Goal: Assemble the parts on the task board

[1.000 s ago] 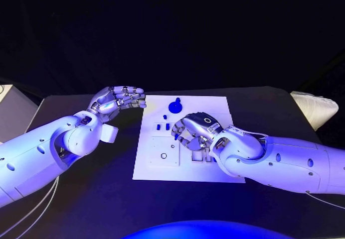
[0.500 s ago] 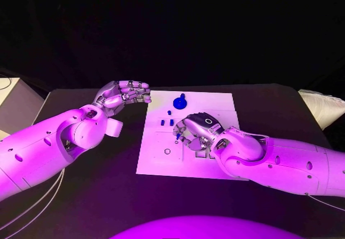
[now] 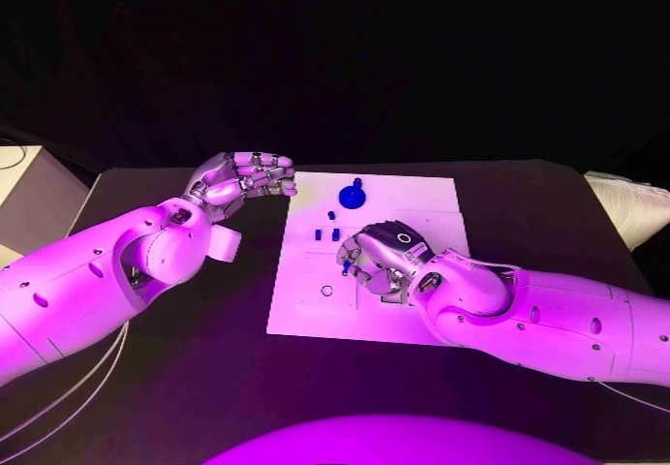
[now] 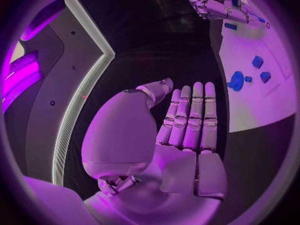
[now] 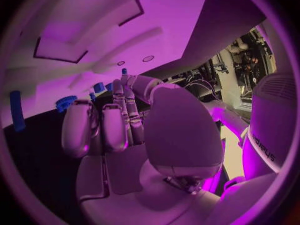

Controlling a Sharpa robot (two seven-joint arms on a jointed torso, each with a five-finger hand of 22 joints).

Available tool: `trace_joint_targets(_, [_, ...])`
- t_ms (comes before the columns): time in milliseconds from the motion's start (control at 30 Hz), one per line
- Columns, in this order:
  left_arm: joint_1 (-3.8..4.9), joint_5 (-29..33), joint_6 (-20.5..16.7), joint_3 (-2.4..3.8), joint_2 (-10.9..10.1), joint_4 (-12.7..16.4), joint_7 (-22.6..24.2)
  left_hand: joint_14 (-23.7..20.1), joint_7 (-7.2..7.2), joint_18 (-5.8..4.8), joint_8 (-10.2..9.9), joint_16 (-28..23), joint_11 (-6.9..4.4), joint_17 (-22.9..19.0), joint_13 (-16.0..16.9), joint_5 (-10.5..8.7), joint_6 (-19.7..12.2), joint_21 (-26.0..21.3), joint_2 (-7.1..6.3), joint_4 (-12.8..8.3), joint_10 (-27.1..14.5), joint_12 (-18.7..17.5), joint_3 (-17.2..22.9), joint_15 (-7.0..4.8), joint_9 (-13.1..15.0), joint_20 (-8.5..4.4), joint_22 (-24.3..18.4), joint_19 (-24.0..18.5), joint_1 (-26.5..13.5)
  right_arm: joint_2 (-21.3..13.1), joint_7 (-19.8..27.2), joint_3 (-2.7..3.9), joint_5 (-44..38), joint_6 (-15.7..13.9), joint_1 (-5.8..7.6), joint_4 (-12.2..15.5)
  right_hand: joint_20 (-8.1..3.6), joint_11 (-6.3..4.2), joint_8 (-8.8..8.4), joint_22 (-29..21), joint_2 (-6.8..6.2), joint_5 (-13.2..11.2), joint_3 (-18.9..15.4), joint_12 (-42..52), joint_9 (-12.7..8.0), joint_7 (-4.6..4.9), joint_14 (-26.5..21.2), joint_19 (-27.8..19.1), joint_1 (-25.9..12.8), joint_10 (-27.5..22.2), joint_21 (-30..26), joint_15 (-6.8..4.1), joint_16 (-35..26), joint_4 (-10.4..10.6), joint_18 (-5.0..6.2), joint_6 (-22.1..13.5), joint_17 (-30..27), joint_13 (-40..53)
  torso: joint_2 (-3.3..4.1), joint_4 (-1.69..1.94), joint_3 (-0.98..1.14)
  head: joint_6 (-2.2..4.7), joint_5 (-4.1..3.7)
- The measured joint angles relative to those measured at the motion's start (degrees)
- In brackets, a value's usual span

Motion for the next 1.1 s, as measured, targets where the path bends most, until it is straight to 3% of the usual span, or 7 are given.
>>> trace_joint_targets(1100, [0.0, 0.01, 0.03, 0.0, -0.37, 0.32, -0.06, 0.0, 0.0, 0.0, 0.0, -0.22, 0.2, 0.03, 0.01, 0.0, 0.0, -0.24, 0.0, 0.0, -0.2, 0.0, 0.0, 0.0, -0.1, 0.0, -0.26, 0.0, 0.0, 1.93, -1.22, 0.0, -3.59, -0.04, -1.06, -2.53, 0.0, -0.07, -0.22, -0.06, 0.04, 0.0, 0.15, -0.25, 0.06, 0.07, 0.0, 0.0, 0.05, 0.07, -0.01, 0.0, 0.0, -0.16, 0.0, -0.03, -0.11, 0.03, -0.01, 0.02, -0.03, -0.77, 0.3])
